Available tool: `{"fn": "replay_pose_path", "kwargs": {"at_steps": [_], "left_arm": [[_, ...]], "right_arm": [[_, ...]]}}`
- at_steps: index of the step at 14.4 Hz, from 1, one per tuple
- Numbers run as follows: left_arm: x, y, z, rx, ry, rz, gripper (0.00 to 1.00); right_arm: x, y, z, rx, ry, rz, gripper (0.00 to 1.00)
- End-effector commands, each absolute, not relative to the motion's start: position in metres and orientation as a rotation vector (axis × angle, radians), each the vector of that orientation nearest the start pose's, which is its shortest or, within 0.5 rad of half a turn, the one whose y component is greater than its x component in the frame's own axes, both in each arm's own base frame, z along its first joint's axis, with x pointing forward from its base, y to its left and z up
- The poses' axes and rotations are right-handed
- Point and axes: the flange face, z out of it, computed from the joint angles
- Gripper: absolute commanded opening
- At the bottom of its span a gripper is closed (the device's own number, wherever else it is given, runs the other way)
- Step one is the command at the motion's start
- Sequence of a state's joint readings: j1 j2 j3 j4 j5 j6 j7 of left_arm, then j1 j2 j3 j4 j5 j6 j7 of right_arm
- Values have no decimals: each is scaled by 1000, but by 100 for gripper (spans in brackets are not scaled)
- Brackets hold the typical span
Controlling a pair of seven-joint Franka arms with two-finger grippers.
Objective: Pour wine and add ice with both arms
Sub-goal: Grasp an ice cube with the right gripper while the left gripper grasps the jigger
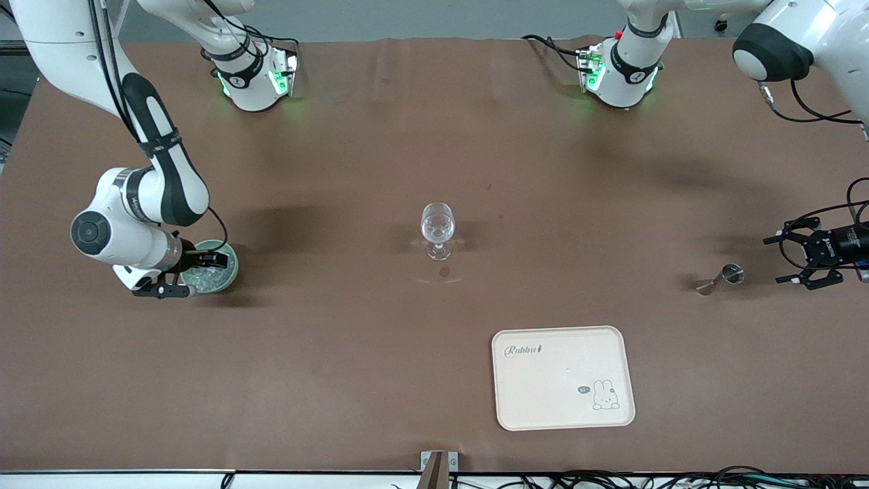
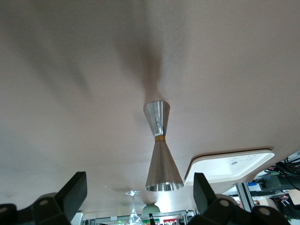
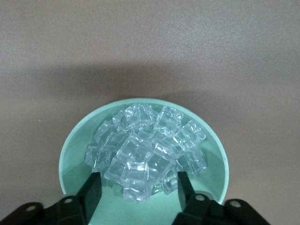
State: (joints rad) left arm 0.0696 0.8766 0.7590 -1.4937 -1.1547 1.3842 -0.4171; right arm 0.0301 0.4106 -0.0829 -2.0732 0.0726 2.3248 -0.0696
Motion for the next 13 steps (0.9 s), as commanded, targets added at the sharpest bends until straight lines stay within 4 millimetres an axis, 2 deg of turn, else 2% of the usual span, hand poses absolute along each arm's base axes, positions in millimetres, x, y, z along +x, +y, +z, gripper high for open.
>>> {"fn": "replay_pose_path", "kwargs": {"at_steps": [1,4,5,6,7,10,12,13], "left_arm": [[574,323,214,1725,1584,-670,100],[570,313,204,1701,1574,-693,99],[571,311,203,1681,1565,-682,99],[570,307,196,1662,1559,-688,99],[564,297,180,1636,1536,-697,99],[565,290,168,1589,1542,-653,99],[573,276,151,1582,1574,-610,99],[575,272,146,1580,1589,-601,99]], "right_arm": [[560,-27,225,-3082,60,246,65],[558,-25,224,-3077,59,269,63],[558,-25,224,-3073,61,271,58],[558,-25,224,-3070,71,270,57],[558,-25,223,-3066,76,271,54],[558,-24,223,-3066,74,271,48],[558,-23,223,-3066,71,271,41],[558,-24,223,-3066,73,271,34]]}}
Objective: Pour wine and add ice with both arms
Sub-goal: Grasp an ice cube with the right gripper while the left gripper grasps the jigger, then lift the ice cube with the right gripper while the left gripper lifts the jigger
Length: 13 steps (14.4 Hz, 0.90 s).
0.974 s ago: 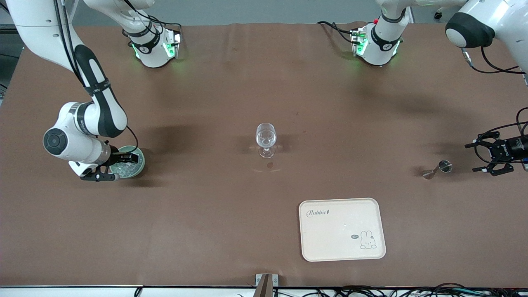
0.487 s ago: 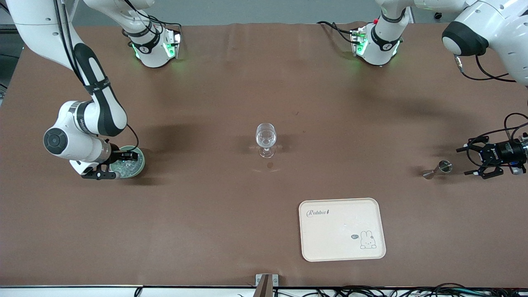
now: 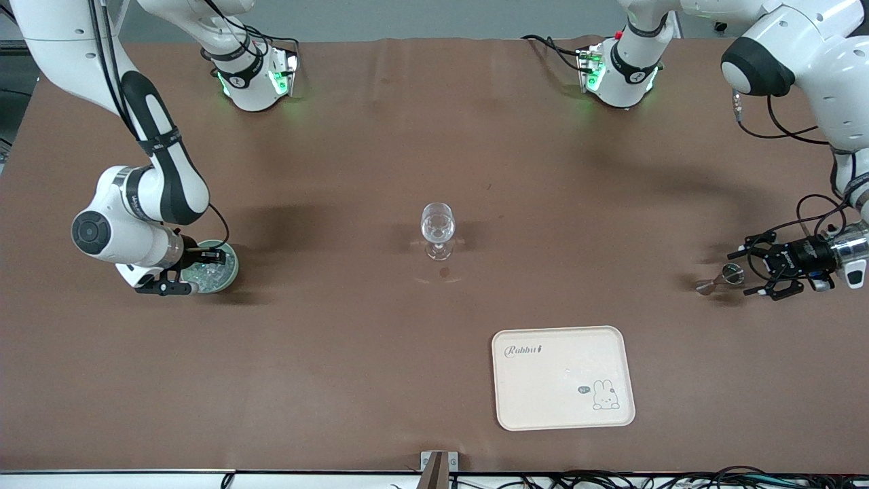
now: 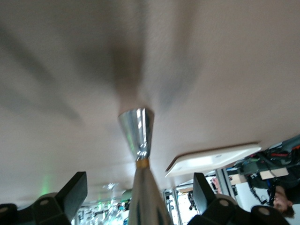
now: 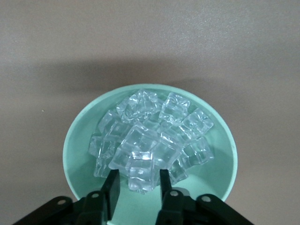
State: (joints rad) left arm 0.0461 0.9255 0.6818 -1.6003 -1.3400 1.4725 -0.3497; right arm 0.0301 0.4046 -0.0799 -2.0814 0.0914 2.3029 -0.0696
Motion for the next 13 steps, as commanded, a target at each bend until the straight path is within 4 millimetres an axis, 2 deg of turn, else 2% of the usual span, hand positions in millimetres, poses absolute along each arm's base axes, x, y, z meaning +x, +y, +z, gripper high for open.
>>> {"fn": "replay_pose_path", "kwargs": {"at_steps": [1,3,8,9,10,12,13], "left_arm": [[573,274,145,1575,1597,-598,99],[566,272,140,1553,1617,-619,92],[567,275,144,1492,1680,-645,82],[567,276,144,1480,1691,-650,74],[566,277,145,1482,1673,-641,49],[567,274,145,1465,1665,-638,52],[568,273,145,1460,1662,-636,55]], "right_arm": [[558,-23,223,-3066,71,269,26],[559,-23,224,-3066,73,265,15],[568,-25,235,-3061,70,270,4],[577,-25,249,-3053,67,297,3],[585,-26,266,-3043,64,326,3],[597,-33,318,-3028,69,332,2],[599,-45,343,-3026,91,305,2]]}}
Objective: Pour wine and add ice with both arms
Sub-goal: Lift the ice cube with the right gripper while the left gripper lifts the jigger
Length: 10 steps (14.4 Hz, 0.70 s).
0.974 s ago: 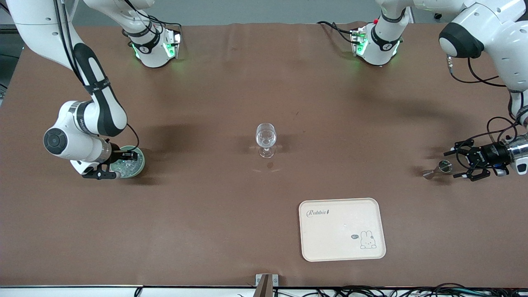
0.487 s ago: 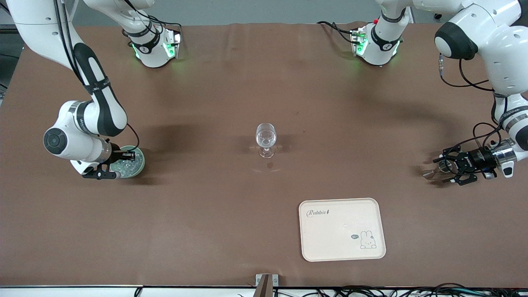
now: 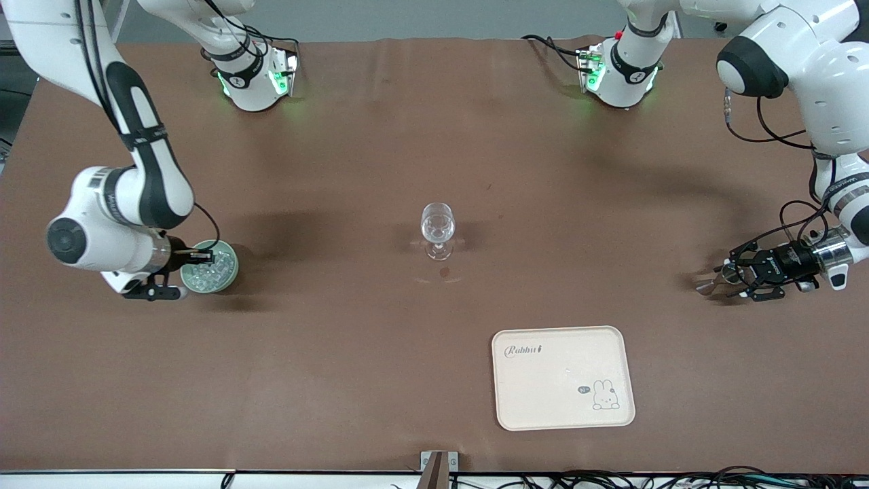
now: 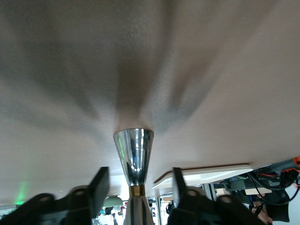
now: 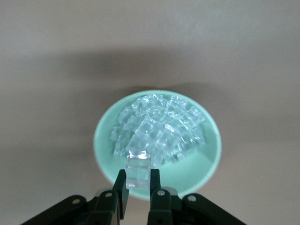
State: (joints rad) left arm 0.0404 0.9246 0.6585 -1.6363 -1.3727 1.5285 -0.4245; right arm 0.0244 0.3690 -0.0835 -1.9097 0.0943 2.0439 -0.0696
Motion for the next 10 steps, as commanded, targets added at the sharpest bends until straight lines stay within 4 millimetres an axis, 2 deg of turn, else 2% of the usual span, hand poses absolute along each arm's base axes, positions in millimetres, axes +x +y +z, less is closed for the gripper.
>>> {"fn": "replay_pose_path", "kwargs": {"at_steps": [1,3,5,9,10], "left_arm": [[566,272,143,1451,1663,-641,55],[564,269,139,1420,1665,-639,55],[561,267,138,1411,1667,-644,55],[560,259,135,1379,1657,-652,55],[559,259,136,1373,1660,-654,51]], "right_arm": [[600,-49,370,-3028,104,260,2],[597,-52,430,-3030,119,198,2],[593,-67,483,-3038,162,138,2],[567,-65,566,-3084,258,25,2],[557,-65,582,-3106,262,20,2]]}}
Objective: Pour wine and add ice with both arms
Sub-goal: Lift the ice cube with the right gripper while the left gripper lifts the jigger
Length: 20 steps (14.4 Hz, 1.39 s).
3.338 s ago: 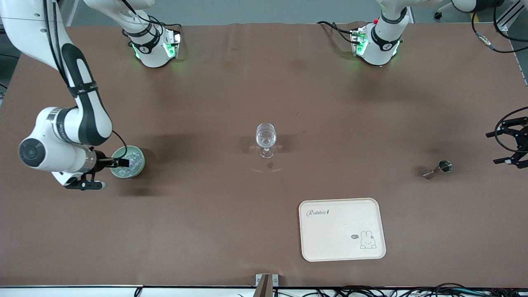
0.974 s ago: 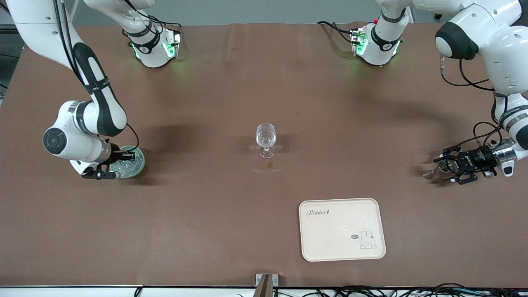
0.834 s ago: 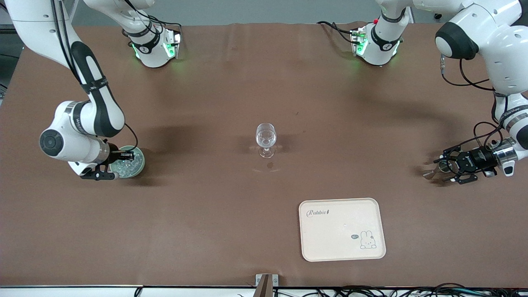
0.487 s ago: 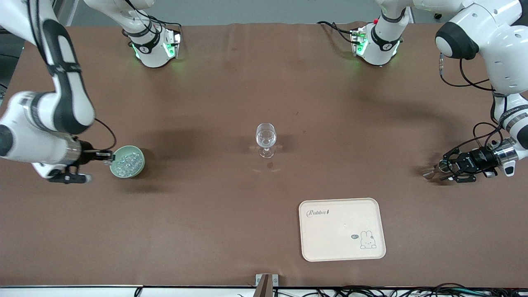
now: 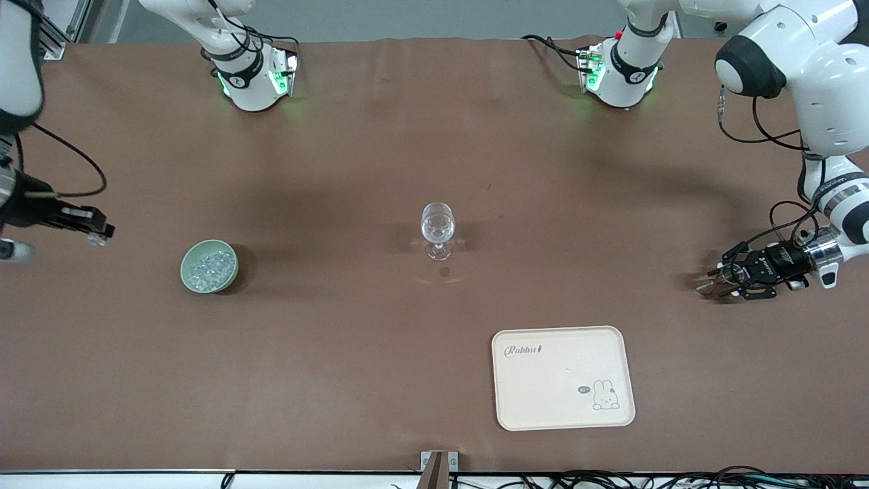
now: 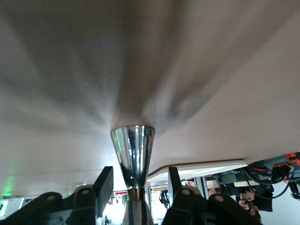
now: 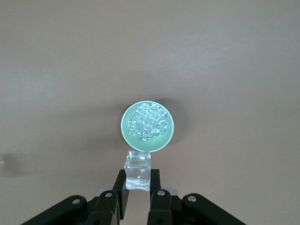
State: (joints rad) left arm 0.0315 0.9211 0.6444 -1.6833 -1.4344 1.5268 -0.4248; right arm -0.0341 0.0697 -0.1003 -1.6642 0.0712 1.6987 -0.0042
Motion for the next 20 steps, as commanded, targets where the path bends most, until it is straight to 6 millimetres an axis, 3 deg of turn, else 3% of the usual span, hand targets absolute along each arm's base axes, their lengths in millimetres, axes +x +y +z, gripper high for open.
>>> {"fn": "replay_pose_path", "kwargs": {"at_steps": [1,3,5,8,10,14,20], "left_arm": [[559,259,136,1372,1662,-655,44],[559,260,136,1361,1668,-660,24],[560,259,140,1355,1651,-668,10],[558,261,147,1342,1624,-686,3],[562,259,165,1336,1601,-694,1],[568,243,214,1309,1480,-787,1],[572,199,312,1381,1300,-934,1]], "right_arm": [[548,-66,598,-3104,267,4,2],[527,-64,624,-3099,265,-1,2],[523,-59,619,-3098,254,56,1],[523,-41,624,-3104,197,62,1],[519,-34,638,-3113,180,81,1],[513,-12,655,-3148,159,111,1],[514,-9,665,-3148,154,72,1]]}}
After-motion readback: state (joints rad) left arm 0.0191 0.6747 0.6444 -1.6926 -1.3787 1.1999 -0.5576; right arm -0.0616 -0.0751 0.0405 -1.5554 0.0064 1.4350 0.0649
